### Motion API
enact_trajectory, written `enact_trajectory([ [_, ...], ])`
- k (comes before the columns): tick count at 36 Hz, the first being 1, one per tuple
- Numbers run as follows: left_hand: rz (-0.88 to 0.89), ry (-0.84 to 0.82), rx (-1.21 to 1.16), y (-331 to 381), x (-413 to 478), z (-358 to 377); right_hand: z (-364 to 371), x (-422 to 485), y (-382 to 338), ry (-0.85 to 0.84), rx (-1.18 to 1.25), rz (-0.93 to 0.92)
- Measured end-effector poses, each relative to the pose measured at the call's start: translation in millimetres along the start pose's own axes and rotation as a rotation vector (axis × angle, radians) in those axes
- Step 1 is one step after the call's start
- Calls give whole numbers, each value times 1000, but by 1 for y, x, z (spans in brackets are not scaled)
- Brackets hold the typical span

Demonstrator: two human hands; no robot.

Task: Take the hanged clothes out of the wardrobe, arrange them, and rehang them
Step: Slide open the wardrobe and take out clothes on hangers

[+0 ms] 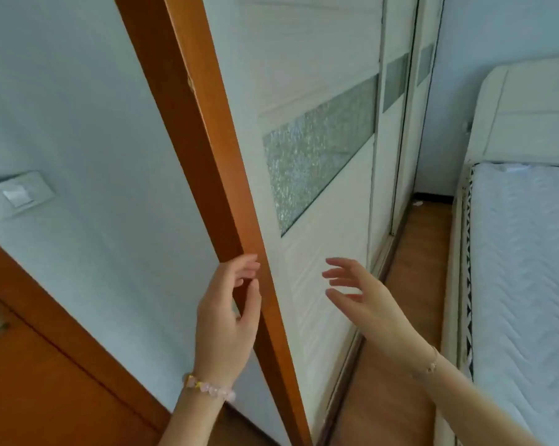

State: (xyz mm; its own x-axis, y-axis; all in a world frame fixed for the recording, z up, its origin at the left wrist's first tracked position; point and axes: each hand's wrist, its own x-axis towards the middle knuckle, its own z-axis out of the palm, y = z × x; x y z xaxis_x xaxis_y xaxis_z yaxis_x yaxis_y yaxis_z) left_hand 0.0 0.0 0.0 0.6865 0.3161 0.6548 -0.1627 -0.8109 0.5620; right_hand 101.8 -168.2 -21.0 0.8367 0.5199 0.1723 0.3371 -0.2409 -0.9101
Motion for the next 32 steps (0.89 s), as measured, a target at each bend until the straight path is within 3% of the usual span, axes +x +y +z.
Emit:
enact_trajectory([
  [6, 205, 419, 195, 19, 71, -17, 21, 52, -54, 97, -52, -276],
  [13, 163, 328, 361, -1, 98, -9, 40, 91, -67, 110, 48, -395],
  [20, 113, 324, 205, -14, 81, 2, 54, 104, -57, 117, 147, -435],
  [32, 123, 328, 158, -15, 79, 5, 46, 119, -47, 204, 165, -457],
])
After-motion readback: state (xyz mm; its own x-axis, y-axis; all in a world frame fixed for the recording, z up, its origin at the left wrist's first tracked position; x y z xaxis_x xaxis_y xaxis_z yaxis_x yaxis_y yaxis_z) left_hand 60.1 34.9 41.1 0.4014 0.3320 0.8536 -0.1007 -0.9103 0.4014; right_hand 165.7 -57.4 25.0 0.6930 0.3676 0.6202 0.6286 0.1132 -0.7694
